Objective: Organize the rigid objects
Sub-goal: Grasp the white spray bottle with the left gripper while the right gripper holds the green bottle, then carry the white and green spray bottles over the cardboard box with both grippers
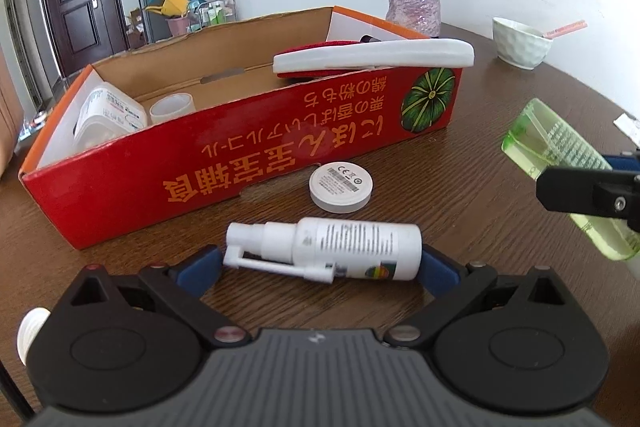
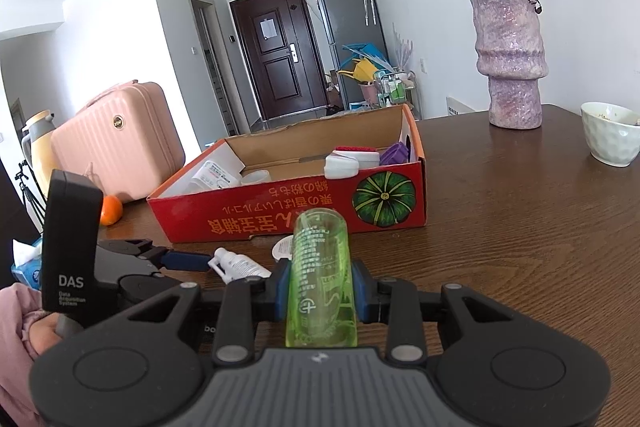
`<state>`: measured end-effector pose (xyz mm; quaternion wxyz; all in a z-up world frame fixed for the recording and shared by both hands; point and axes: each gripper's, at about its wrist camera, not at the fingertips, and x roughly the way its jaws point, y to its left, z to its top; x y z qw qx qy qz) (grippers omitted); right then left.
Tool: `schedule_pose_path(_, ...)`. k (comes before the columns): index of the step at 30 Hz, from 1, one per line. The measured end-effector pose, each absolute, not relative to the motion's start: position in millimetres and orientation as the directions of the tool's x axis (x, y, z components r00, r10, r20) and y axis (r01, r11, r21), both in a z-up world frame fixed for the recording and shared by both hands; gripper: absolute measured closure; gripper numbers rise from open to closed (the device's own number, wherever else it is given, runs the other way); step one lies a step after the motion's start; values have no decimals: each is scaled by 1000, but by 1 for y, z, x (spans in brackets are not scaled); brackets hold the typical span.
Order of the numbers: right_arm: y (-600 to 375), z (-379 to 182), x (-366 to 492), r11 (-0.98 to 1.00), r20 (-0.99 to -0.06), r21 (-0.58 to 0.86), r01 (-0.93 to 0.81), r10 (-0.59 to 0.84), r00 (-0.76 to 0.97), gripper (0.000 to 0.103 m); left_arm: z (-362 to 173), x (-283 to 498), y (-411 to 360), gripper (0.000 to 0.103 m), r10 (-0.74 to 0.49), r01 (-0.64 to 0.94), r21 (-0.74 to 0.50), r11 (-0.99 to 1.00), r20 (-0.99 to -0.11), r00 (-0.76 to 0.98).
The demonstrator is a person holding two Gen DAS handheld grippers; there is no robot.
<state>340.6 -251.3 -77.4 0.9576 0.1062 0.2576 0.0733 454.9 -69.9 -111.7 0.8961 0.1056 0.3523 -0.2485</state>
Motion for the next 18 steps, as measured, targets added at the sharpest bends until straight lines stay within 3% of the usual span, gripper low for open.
schedule_pose_path(18, -252, -78, 340, 966, -469, 244, -88, 197, 861, 73, -105, 447, -62, 4, -367, 476, -5, 879, -644, 671)
